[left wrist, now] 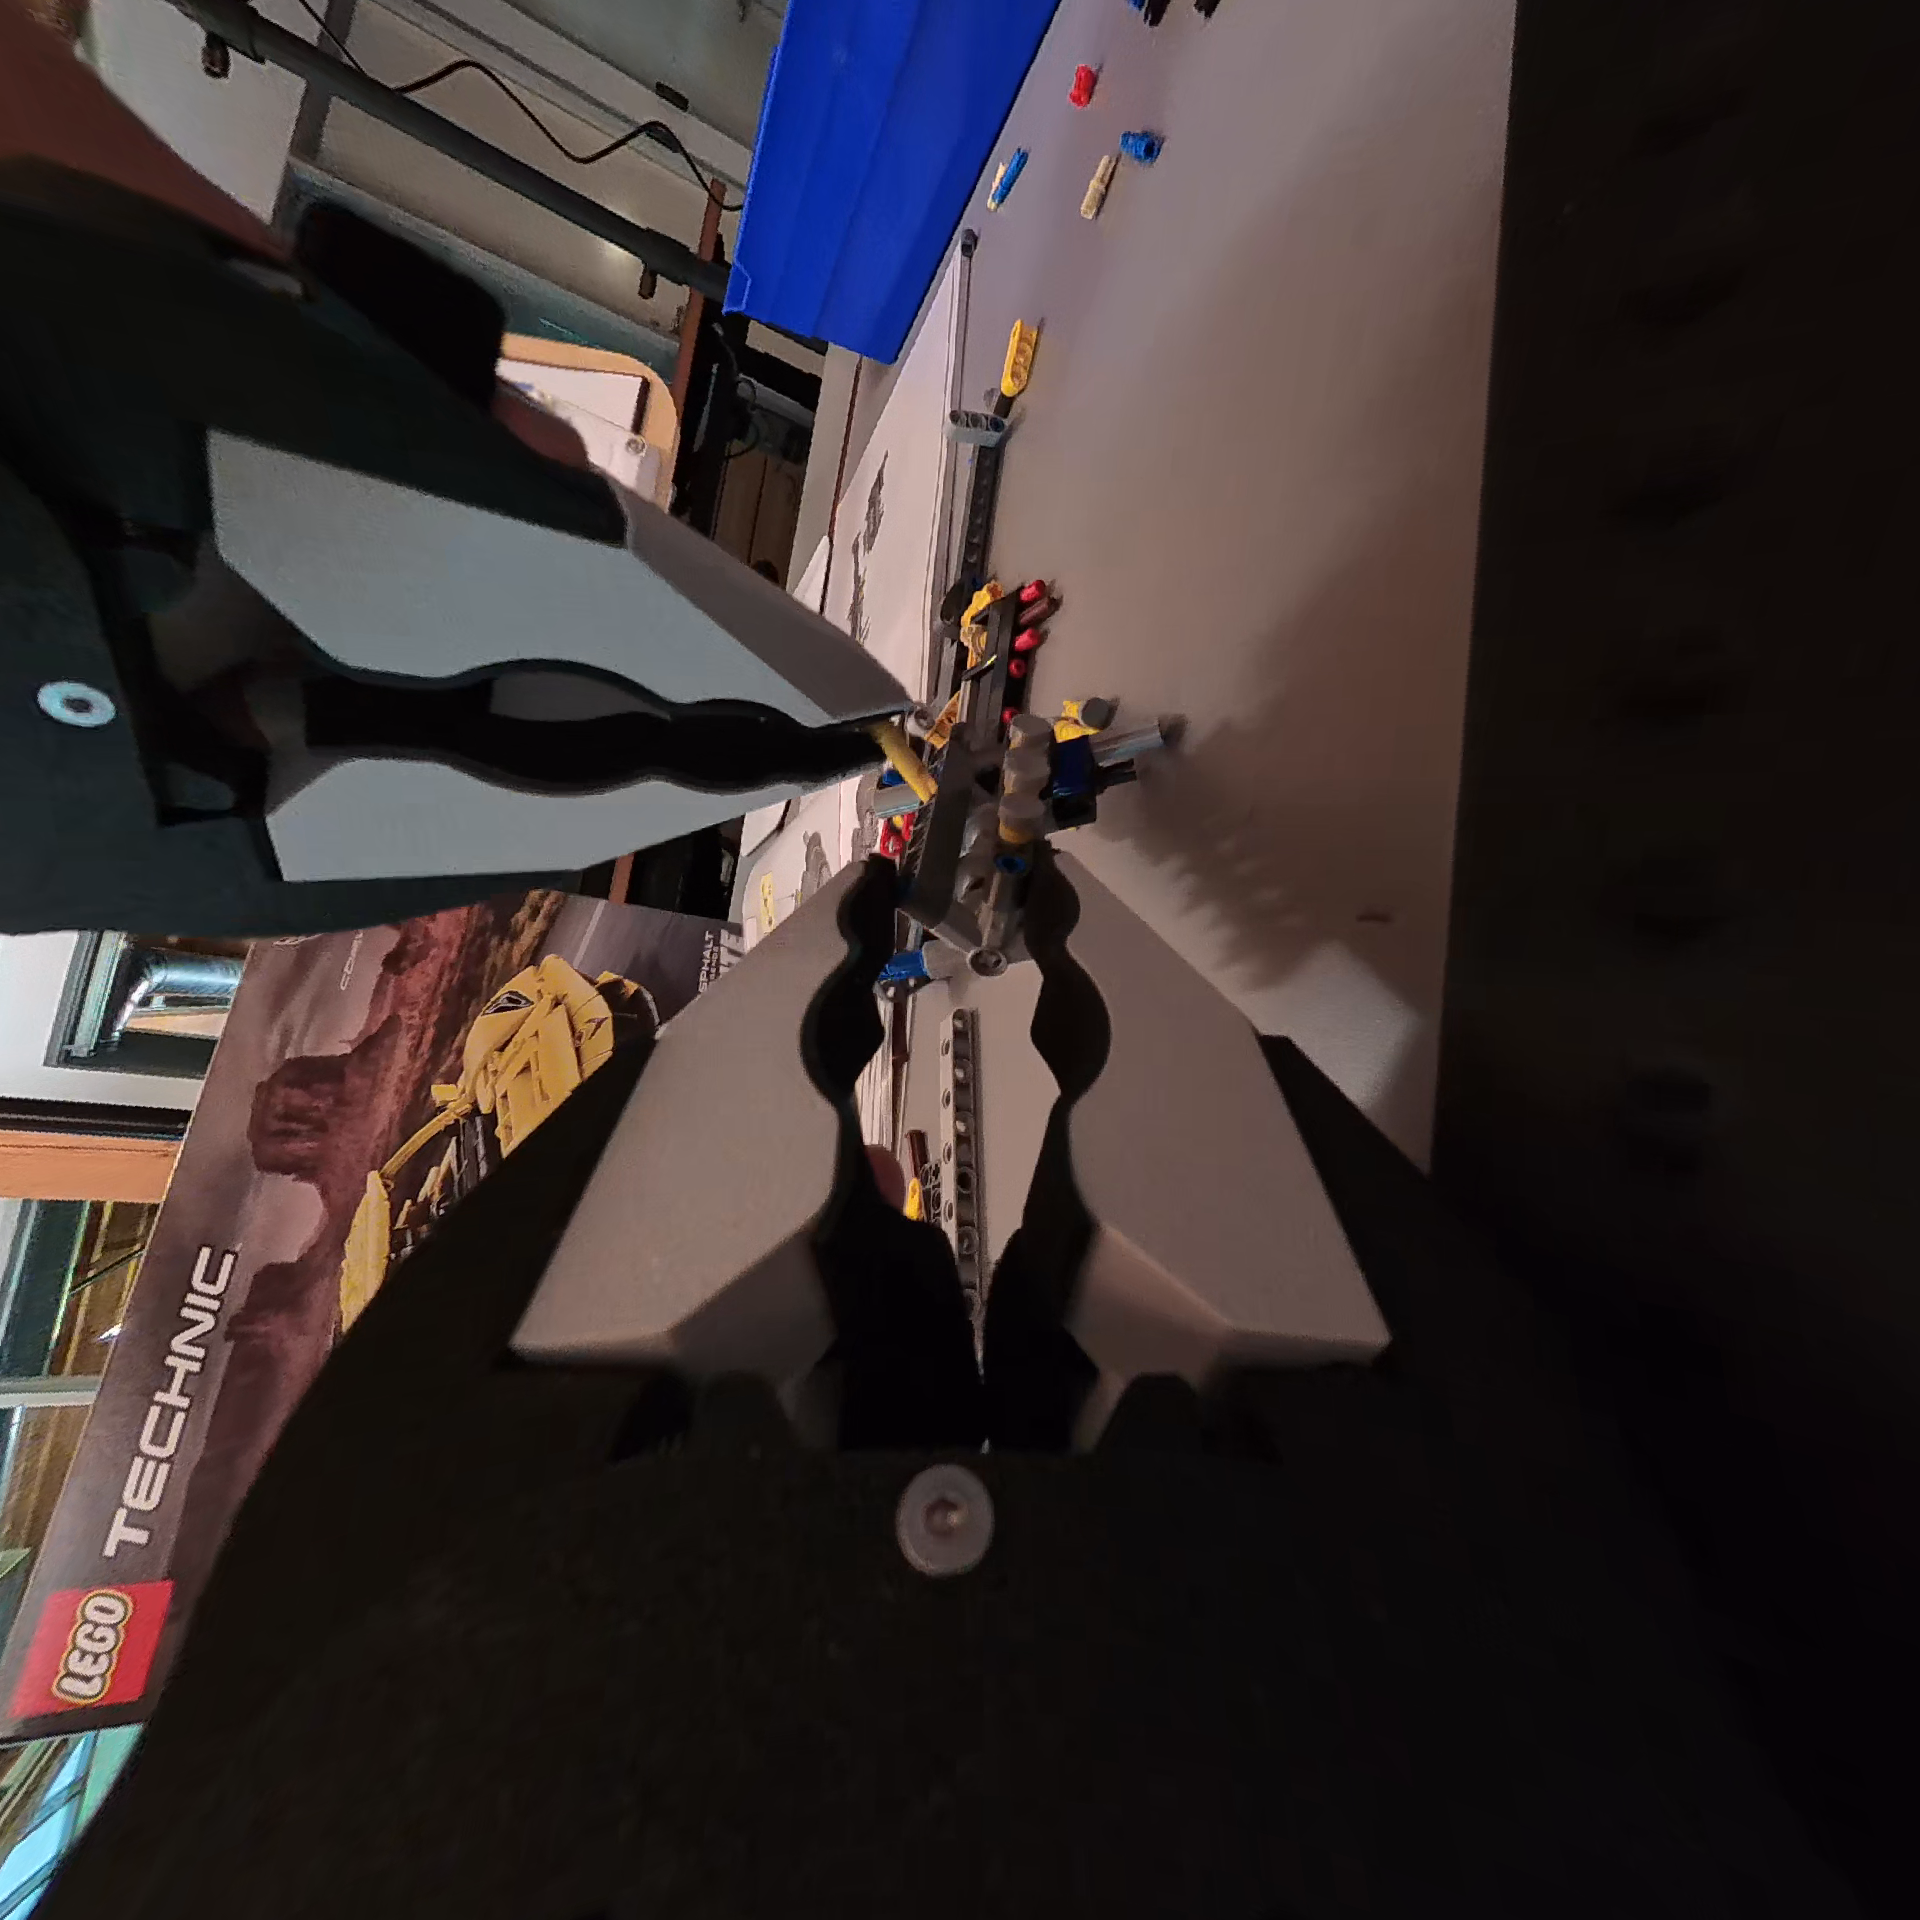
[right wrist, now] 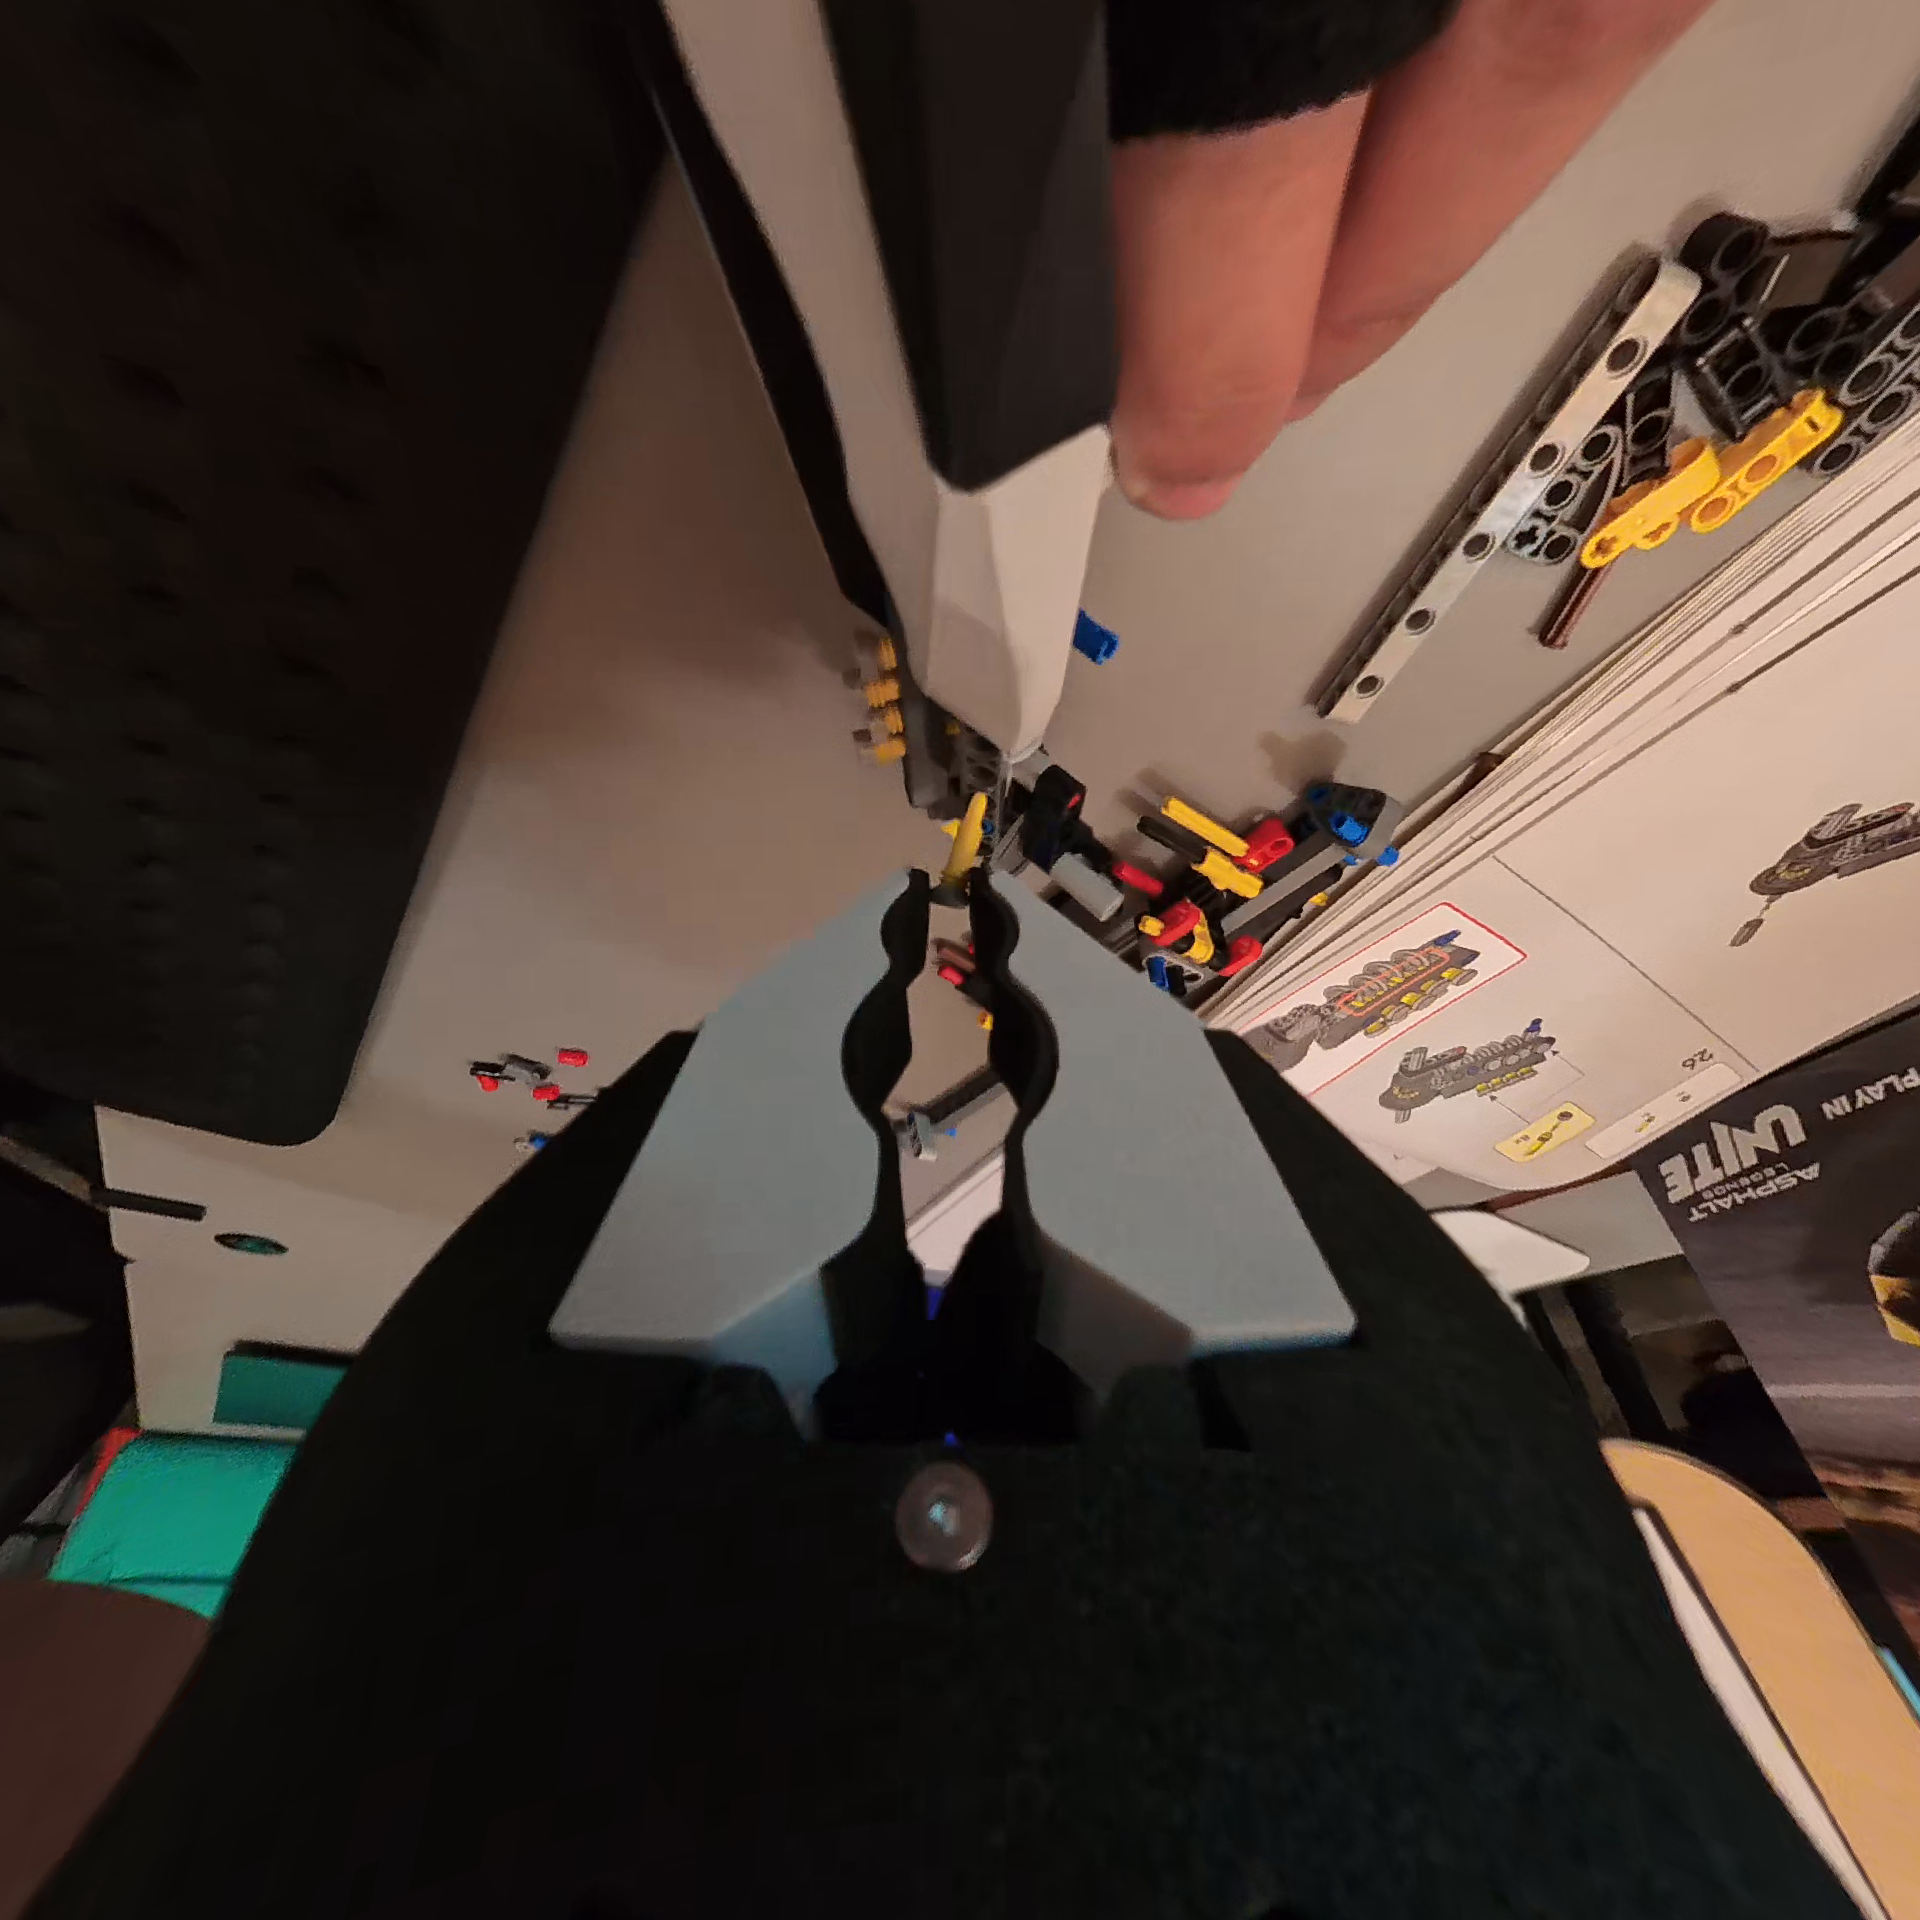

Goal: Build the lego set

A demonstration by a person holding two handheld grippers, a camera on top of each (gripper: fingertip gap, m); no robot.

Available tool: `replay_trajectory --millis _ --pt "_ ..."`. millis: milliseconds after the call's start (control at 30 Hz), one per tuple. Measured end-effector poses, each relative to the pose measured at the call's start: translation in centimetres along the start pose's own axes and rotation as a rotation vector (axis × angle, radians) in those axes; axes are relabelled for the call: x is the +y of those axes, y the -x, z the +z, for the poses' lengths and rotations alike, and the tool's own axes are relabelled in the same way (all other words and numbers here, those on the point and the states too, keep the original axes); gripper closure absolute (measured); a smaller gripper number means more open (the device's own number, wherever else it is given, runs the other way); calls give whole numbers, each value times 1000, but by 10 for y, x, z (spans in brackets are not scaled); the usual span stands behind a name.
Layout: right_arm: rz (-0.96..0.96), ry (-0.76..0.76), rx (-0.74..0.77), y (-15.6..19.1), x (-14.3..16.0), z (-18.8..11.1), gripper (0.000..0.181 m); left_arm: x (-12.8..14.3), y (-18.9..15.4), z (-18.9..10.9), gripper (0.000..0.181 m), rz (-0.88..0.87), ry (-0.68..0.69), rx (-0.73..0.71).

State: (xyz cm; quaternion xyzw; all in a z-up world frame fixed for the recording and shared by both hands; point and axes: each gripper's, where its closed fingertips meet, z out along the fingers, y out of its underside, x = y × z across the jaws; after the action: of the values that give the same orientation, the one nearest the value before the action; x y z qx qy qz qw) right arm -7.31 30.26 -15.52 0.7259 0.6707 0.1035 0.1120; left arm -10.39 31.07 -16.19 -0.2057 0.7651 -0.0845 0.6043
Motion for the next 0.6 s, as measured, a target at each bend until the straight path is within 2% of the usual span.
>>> replay_trajectory --millis 333,600 --pt "12 114 67 -14 -1 -4 175 10 5 3 157 -13 64 -24" --pt "9 53 61 -19 -4 -8 175 12 8 4 157 -18 74 -35"
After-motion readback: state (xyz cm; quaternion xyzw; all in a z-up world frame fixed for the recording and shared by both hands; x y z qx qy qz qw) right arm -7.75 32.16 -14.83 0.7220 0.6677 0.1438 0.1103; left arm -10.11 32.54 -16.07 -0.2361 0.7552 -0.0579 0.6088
